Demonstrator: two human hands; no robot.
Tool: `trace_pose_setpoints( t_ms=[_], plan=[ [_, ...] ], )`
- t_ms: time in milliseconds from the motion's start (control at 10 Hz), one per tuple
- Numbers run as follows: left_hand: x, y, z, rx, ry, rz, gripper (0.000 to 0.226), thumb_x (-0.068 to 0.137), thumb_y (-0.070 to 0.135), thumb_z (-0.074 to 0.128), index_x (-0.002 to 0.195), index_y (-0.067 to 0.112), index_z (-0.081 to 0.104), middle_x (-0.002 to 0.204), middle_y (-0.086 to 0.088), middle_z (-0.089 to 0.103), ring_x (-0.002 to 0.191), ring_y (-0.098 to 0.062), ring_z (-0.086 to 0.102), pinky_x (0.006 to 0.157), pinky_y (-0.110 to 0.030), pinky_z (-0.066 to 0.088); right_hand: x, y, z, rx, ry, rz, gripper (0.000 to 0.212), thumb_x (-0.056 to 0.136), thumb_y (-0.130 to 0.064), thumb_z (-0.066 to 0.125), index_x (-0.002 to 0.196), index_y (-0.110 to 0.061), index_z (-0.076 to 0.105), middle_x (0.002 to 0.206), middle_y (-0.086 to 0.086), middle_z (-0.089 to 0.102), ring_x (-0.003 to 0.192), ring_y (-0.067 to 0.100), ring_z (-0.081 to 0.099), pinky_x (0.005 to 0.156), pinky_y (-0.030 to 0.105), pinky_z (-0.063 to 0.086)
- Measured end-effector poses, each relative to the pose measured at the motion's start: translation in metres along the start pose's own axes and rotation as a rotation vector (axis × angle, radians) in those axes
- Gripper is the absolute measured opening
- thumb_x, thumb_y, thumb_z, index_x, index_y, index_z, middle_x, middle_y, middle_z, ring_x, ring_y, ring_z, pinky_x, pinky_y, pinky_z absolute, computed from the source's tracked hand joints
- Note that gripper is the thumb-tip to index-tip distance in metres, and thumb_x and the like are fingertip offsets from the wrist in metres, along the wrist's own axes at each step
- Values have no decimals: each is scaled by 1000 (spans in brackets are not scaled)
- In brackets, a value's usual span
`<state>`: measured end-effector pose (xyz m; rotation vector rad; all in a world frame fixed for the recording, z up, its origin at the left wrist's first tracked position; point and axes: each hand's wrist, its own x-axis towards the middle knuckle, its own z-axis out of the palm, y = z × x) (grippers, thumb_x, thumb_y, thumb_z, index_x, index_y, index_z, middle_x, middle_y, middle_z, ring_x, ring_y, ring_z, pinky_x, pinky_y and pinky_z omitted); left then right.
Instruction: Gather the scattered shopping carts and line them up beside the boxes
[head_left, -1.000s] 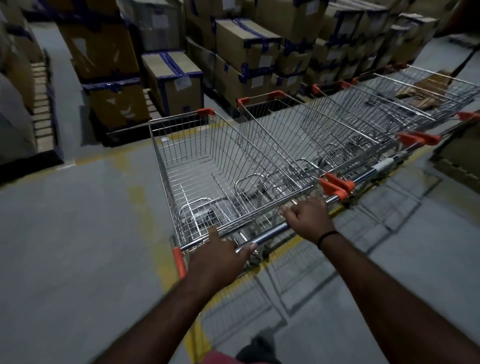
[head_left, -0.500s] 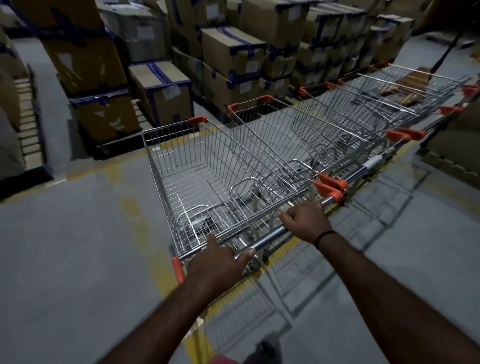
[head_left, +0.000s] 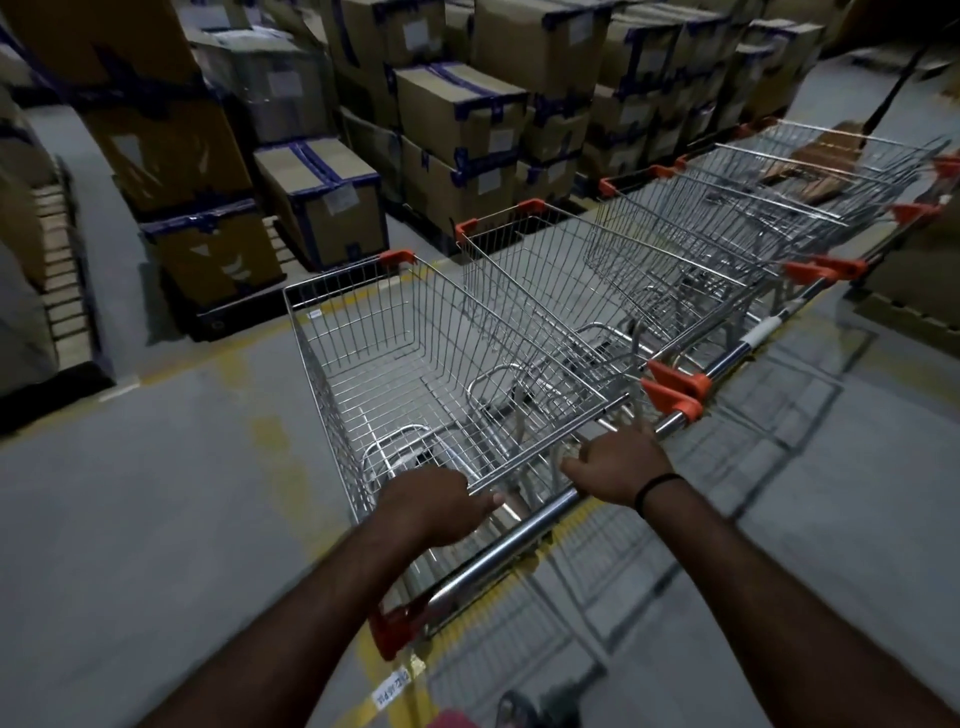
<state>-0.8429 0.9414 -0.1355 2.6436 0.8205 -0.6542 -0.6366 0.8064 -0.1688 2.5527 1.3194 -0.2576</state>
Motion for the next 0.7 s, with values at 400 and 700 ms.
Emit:
trace_pose_setpoints(
  t_ms=[400, 700],
  plan=[
    [79, -8, -13, 259, -183, 272, 41, 99, 36, 53, 69, 10, 65, 61, 2, 65, 74, -18, 69, 88, -35, 56, 2, -35, 3, 119, 86, 239, 49, 87, -62, 41, 92, -24, 72, 102, 0, 69, 112, 25, 58, 111, 52, 16],
    [108, -70, -77, 189, 10, 708, 30, 100, 36, 53, 112, 15, 71, 114, -9, 72, 103, -28, 68, 91, -39, 56, 0, -126, -35, 324, 254, 418, 49, 81, -58, 46, 109, -26, 70, 113, 2, 69, 108, 28, 63, 98, 39, 43]
  ],
)
